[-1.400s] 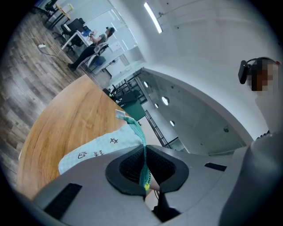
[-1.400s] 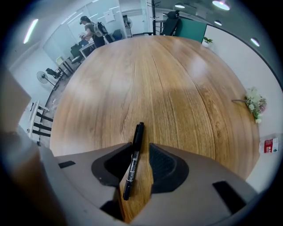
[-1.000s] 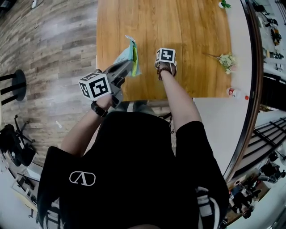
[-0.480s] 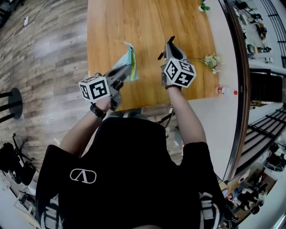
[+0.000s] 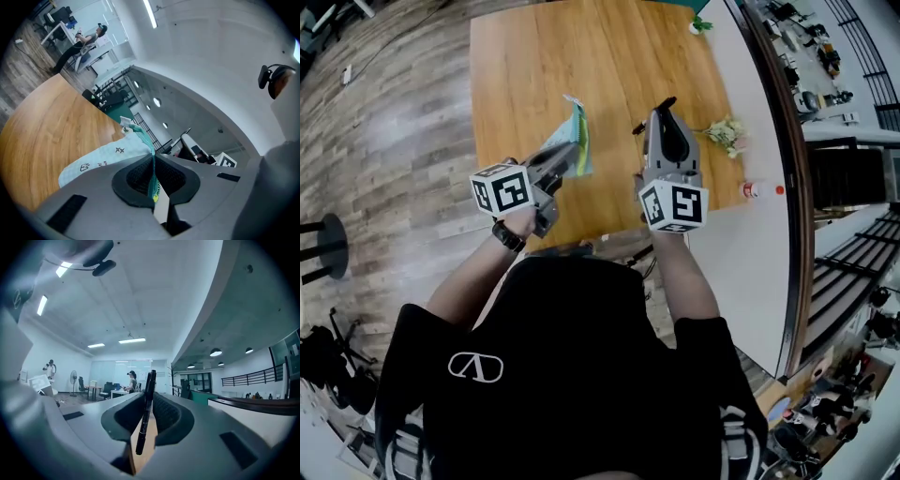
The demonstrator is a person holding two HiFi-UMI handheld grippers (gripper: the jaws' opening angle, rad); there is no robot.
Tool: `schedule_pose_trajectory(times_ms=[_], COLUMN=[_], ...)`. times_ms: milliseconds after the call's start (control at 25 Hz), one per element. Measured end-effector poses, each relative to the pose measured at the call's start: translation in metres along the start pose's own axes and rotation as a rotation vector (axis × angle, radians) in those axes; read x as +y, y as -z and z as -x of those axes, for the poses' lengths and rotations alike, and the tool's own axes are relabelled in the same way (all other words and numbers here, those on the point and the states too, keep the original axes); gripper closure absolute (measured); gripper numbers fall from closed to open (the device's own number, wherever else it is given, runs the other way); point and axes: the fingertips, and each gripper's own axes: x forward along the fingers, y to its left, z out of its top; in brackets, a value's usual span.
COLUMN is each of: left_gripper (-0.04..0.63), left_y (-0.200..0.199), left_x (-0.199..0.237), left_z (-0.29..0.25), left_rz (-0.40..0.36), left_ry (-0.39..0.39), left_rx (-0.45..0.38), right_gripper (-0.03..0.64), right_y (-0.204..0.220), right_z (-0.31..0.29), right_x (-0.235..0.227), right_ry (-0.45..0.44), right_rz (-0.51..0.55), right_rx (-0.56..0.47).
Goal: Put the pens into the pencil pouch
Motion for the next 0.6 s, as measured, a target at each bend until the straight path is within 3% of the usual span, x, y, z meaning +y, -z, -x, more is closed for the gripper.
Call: schedule_pose_trajectory(times_ms=[240, 600], left_gripper=[0.578, 0.578], left_y=[0.002, 0.007], left_x=[-0.009, -0.014], left_z=[-0.006, -0.007], left_rz=[-0.011, -0.011], left_ry=[0.011, 0.006], left_rx=[0.007, 0.008], right_gripper=[0.561, 0.561], right_y=[0.002, -0.023], right_z=[0.005, -0.005], right_x=[0.0, 0.071], right_ry=[0.0, -0.152], right_rz=[-0.042, -0.096], right_rx=[0.003, -0.061])
